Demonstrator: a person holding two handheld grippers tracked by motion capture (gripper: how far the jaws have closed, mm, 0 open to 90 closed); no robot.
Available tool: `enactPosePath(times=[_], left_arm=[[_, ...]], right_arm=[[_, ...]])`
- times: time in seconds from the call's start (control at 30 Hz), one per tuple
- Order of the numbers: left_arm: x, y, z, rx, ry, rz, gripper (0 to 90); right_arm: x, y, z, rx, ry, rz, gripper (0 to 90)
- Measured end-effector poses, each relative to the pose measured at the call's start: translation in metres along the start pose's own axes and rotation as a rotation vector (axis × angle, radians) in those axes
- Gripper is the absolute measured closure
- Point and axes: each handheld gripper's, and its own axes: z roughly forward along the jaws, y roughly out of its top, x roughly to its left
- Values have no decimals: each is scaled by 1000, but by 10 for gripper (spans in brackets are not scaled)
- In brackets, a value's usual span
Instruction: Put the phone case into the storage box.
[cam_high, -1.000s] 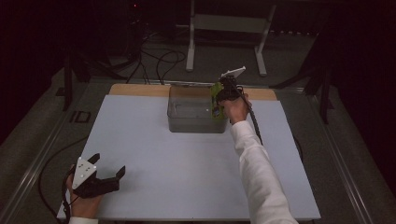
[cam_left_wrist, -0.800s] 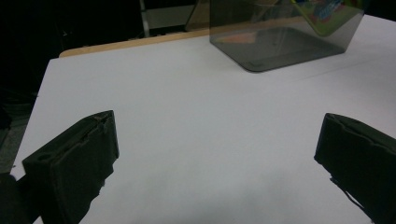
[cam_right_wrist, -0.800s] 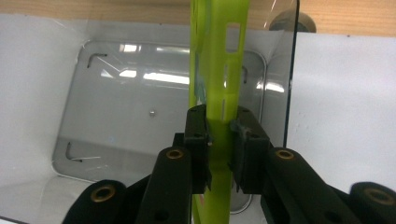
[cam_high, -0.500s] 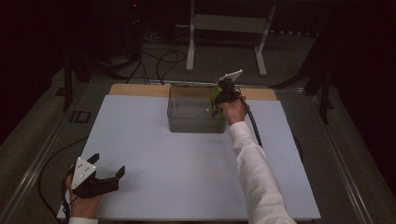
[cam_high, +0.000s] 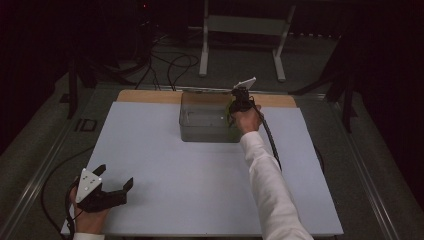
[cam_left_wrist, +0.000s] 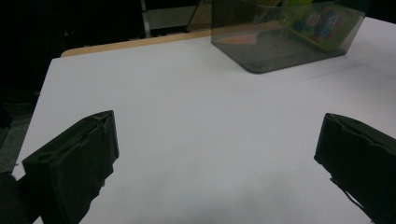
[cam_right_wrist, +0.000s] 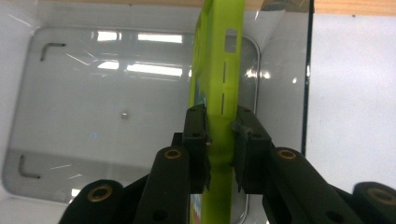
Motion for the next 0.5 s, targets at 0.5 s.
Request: enactPosePath(times=[0.5], left_arm=[[0, 0, -1, 0, 2, 0, 0]], right_arm=[[1, 0, 4, -27, -33, 36, 771]])
